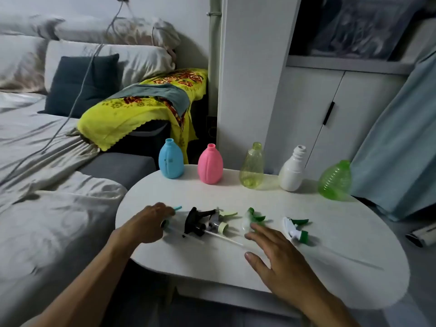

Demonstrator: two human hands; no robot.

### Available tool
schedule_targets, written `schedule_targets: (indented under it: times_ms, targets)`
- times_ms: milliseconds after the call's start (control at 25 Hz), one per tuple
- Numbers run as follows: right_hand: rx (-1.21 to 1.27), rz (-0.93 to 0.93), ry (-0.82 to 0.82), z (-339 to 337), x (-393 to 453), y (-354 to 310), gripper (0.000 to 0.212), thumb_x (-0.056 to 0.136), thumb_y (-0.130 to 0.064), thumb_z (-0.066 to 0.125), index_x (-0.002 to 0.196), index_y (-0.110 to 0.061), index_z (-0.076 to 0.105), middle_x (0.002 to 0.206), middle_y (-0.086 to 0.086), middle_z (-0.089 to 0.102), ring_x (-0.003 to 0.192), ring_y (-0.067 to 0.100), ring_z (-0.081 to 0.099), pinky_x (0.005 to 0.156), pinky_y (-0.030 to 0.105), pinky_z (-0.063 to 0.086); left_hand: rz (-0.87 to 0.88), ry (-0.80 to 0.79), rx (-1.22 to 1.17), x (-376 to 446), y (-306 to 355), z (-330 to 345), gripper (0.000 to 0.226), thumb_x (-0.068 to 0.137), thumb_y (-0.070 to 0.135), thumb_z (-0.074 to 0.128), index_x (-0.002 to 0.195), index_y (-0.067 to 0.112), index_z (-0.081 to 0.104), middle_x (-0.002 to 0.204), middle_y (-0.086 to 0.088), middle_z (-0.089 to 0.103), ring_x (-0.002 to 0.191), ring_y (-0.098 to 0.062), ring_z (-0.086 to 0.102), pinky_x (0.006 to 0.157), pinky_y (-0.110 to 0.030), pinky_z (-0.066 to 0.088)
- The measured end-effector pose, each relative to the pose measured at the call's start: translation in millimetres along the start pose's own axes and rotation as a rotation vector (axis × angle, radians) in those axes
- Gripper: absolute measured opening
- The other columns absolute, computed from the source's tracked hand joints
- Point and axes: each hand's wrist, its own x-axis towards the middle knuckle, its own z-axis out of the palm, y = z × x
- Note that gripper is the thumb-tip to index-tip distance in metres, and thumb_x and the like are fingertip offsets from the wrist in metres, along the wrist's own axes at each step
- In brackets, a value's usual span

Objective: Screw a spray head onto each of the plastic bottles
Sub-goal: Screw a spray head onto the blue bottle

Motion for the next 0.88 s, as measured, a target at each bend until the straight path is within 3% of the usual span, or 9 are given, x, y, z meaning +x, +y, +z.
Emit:
schedule_targets:
  times_ms: [120,280,360,440,560,640,720,800,880]
  targets:
    - [-0.022,-0.055,-0.025,9,10,1,0.042,0.097,-0.046,0.047,0.137,-0.035,0.051,0.154,-0.021,0.035,0.140,0.001,0.030,0.100,0.006,0.013,0.023,0.054,-0.004,4,-12,0,0.043,0.083,0.006,0.066,0.120,0.025,0.064,0.130,0.001,0.052,0.110,-0.020,0.053,0.095,-0.034,0.048]
    - [0.038,-0.122,0.082,9,19,-15,0.031,0.092,-0.035,0.054,0.121,-0.028,0.064,0.128,-0.016,0.062,0.118,0.007,0.055,0.093,0.011,0.034,-0.017,0.066,-0.058,3,-10,-8,0.032,0.081,0.016,0.073,0.112,0.025,0.069,0.118,0.000,0.058,0.097,-0.018,0.060,0.083,-0.028,0.053]
    - [0.111,-0.122,0.140,7,21,-23,0.030,0.091,-0.036,0.052,0.118,-0.031,0.064,0.116,-0.018,0.067,0.108,0.003,0.059,0.088,0.016,0.045,-0.100,0.174,-0.277,-4,-1,-22,0.018,0.080,0.017,0.075,0.094,0.027,0.071,0.098,0.003,0.067,0.076,-0.011,0.068,0.064,-0.018,0.052]
    - [0.223,-0.098,0.138,10,23,-31,0.036,0.089,-0.043,0.050,0.124,-0.038,0.056,0.119,-0.023,0.064,0.110,-0.006,0.054,0.088,0.011,0.043,-0.145,0.244,-0.567,-15,17,-38,0.011,0.079,0.020,0.078,0.087,0.026,0.072,0.079,0.005,0.074,0.068,-0.011,0.068,0.063,-0.022,0.051]
    - [0.354,-0.041,0.087,18,33,-45,0.062,0.080,-0.054,0.058,0.137,-0.051,0.033,0.133,-0.034,0.047,0.121,-0.014,0.041,0.092,0.003,0.032,-0.056,0.065,-1.059,-33,59,-48,0.023,0.079,0.035,0.079,0.098,0.021,0.075,0.089,0.001,0.079,0.088,-0.015,0.071,0.073,-0.031,0.053]
    - [0.436,-0.019,0.102,22,42,-55,0.071,0.078,-0.053,0.066,0.138,-0.053,0.027,0.134,-0.037,0.042,0.122,-0.017,0.038,0.092,0.002,0.034,-0.022,-0.080,-1.223,-39,84,-49,0.040,0.077,0.047,0.074,0.101,0.015,0.076,0.097,-0.005,0.078,0.092,-0.018,0.071,0.075,-0.031,0.053]
    - [0.546,0.012,0.225,25,52,-58,0.060,0.084,-0.042,0.072,0.132,-0.049,0.036,0.122,-0.032,0.054,0.112,-0.017,0.050,0.083,0.003,0.043,-0.018,-0.134,-1.281,-40,102,-46,0.048,0.074,0.051,0.071,0.098,0.011,0.077,0.096,-0.011,0.077,0.081,-0.017,0.070,0.069,-0.027,0.054]
    - [0.625,0.063,0.348,26,60,-57,0.044,0.088,-0.033,0.071,0.125,-0.039,0.048,0.105,-0.022,0.068,0.099,-0.013,0.061,0.071,0.004,0.048,-0.025,-0.165,-1.269,-40,112,-39,0.052,0.073,0.056,0.070,0.097,0.011,0.078,0.095,-0.011,0.077,0.081,-0.017,0.070,0.075,-0.030,0.056]
    - [0.596,0.105,0.427,25,65,-56,0.029,0.090,-0.033,0.069,0.117,-0.033,0.058,0.099,-0.014,0.072,0.092,-0.006,0.066,0.069,0.005,0.049,-0.020,-0.225,-1.246,-38,110,-40,0.055,0.073,0.064,0.068,0.094,0.015,0.079,0.095,-0.006,0.078,0.084,-0.016,0.072,0.077,-0.028,0.056]
